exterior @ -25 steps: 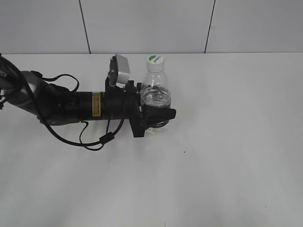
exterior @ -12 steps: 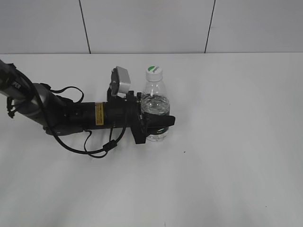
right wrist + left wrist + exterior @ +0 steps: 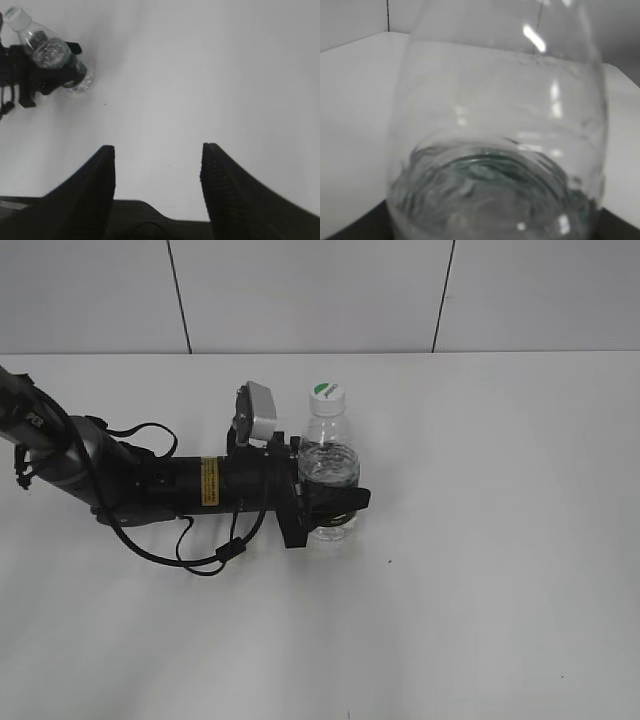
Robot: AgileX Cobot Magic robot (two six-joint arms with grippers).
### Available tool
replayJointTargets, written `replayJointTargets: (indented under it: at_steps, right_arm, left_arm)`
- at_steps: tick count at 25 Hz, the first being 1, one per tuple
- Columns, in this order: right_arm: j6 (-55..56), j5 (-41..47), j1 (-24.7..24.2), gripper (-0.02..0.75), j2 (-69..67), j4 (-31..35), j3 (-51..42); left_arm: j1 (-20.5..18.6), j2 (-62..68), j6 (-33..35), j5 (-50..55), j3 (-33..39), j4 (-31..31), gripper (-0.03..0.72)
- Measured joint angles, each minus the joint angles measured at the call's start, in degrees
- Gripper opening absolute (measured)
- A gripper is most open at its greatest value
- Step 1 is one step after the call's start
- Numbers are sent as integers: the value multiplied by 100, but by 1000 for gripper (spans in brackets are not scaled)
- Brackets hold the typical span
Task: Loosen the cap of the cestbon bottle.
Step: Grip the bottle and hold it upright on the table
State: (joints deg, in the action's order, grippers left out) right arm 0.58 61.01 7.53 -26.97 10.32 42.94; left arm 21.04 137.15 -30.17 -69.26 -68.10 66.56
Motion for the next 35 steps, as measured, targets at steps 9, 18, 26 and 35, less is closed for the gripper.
replayJointTargets:
  at_steps: [9, 18, 26, 35]
  right_arm:
    - [15, -303, 0, 420, -2077, 1019, 890]
    - [182, 750, 114, 420, -4578, 1462, 2470]
    - [556, 846, 984, 420, -6341, 1324, 3940]
    - [963, 861, 1842, 420, -7955, 1012, 5570]
  left_arm:
    - [0, 0, 199, -5, 0, 82, 403]
    - [0, 0, 415, -34, 0, 161, 403]
    - [0, 0, 706, -41, 0, 212, 403]
    - [6, 0, 844, -47, 0, 219, 403]
